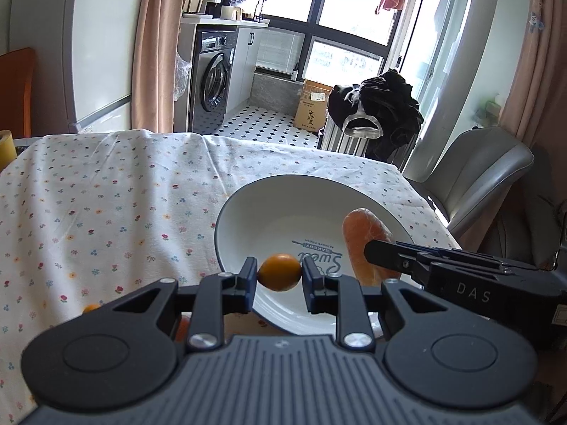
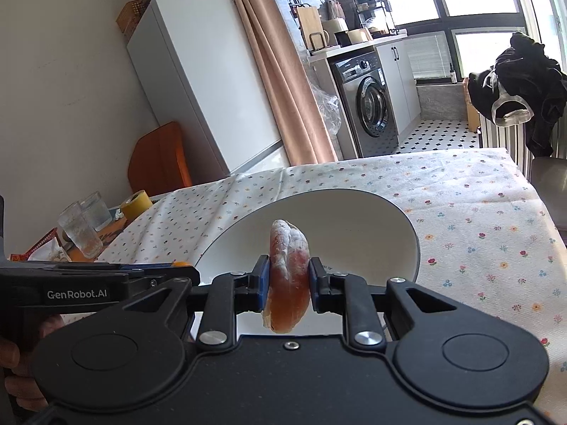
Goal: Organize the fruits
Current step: 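Carry the sweet potato to the white bowl with the right tool while the left tool grasps a kumquat, then open both tools to drop the sweet potato and kumquat into the bowl, then move the right tool back to the second sweet potato, then close the right tool on the second sweet potato, then lift the sweet potato toward the bowl with the right tool while the left tool grasps a tangerine, then release the sweet potato into the bowl while the left tool carries the tangerine over it, then open the left tool to drop the tangerine into the bowl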
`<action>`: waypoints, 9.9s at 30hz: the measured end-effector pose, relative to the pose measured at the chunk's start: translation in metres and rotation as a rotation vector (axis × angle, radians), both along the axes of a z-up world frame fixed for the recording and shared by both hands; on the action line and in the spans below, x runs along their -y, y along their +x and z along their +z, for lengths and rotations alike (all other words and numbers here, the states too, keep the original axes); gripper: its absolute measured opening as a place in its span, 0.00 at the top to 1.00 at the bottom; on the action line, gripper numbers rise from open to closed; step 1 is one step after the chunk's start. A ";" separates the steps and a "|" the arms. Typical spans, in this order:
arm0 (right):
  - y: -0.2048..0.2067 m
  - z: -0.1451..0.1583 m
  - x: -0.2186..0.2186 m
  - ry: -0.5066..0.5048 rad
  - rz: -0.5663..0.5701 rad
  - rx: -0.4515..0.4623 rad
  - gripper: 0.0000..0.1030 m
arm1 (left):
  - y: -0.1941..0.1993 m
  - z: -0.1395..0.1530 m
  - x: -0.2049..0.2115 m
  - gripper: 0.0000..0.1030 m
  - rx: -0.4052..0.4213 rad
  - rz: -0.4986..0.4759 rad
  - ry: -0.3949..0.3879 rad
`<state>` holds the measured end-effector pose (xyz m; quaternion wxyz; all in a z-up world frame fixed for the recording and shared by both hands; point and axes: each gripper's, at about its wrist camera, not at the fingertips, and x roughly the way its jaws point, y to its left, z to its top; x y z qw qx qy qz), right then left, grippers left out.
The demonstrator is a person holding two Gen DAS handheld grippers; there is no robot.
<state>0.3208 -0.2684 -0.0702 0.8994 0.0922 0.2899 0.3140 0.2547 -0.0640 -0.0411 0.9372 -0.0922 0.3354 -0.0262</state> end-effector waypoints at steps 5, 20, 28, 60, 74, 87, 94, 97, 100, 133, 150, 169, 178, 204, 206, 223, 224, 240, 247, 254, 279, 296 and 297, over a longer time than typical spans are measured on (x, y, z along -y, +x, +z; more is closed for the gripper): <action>0.001 0.003 0.009 0.015 -0.031 0.021 0.65 | 0.012 -0.001 0.012 0.76 -0.010 -0.030 0.019; -0.007 0.013 0.009 -0.021 -0.069 0.091 0.25 | 0.001 0.009 -0.001 0.35 -0.012 0.056 0.061; -0.009 0.021 0.008 -0.018 -0.060 0.095 0.12 | -0.030 0.027 -0.022 0.20 0.023 0.119 0.089; -0.081 0.047 -0.032 -0.084 0.075 0.135 0.00 | -0.126 0.033 -0.068 0.14 0.079 0.201 0.012; -0.111 0.048 -0.056 -0.106 0.120 0.132 0.00 | -0.158 0.029 -0.085 0.10 0.089 0.190 0.000; -0.108 0.039 -0.076 -0.099 0.143 0.113 0.00 | -0.164 0.005 -0.115 0.06 0.047 0.244 -0.034; -0.103 0.031 -0.091 -0.109 0.186 0.103 0.00 | -0.165 -0.010 -0.128 0.06 0.025 0.285 -0.060; -0.102 0.027 -0.100 -0.123 0.216 0.106 0.00 | -0.166 -0.014 -0.131 0.06 0.023 0.304 -0.063; -0.100 0.024 -0.108 -0.135 0.238 0.105 0.01 | -0.166 -0.017 -0.136 0.06 0.017 0.323 -0.089; -0.064 0.000 -0.159 -0.287 0.348 0.092 0.28 | -0.141 -0.038 -0.143 0.06 -0.018 0.303 -0.152; -0.060 -0.008 -0.154 -0.302 0.353 0.068 0.52 | -0.140 -0.040 -0.141 0.06 -0.026 0.311 -0.157; -0.066 0.008 -0.123 -0.218 0.324 0.094 0.62 | -0.128 -0.035 -0.122 0.06 -0.009 0.283 -0.122; -0.059 0.024 -0.097 -0.174 0.260 0.117 0.62 | -0.120 -0.034 -0.107 0.09 0.011 0.232 -0.111; -0.015 0.018 -0.010 -0.105 0.061 0.111 0.62 | -0.085 -0.032 -0.080 0.65 -0.023 0.225 -0.056; -0.012 0.017 -0.006 -0.098 0.051 0.113 0.62 | -0.083 -0.026 -0.080 0.65 -0.014 0.226 -0.050; 0.007 -0.001 0.014 -0.066 -0.050 0.082 0.62 | -0.044 -0.006 -0.046 0.65 0.012 0.160 -0.011; 0.009 -0.003 0.013 -0.062 -0.059 0.074 0.60 | -0.040 -0.006 -0.043 0.65 0.012 0.157 -0.014; 0.002 0.005 0.024 -0.034 -0.118 0.106 0.44 | -0.007 -0.002 -0.013 0.65 0.032 0.086 0.002; 0.002 0.005 0.024 -0.052 -0.116 0.100 0.41 | 0.009 -0.006 -0.002 0.63 0.025 0.099 0.015; 0.000 0.005 0.023 -0.050 -0.106 0.096 0.37 | 0.005 -0.002 -0.007 0.55 0.040 0.132 0.026; -0.017 0.017 0.013 -0.078 -0.078 0.102 0.32 | -0.055 0.006 -0.058 0.23 0.060 0.216 -0.015; -0.055 0.025 0.006 -0.061 -0.050 0.093 0.21 | -0.092 0.009 -0.064 0.22 0.071 0.209 -0.024; -0.057 0.025 0.006 -0.060 -0.047 0.095 0.20 | -0.095 0.008 -0.065 0.22 0.072 0.209 -0.023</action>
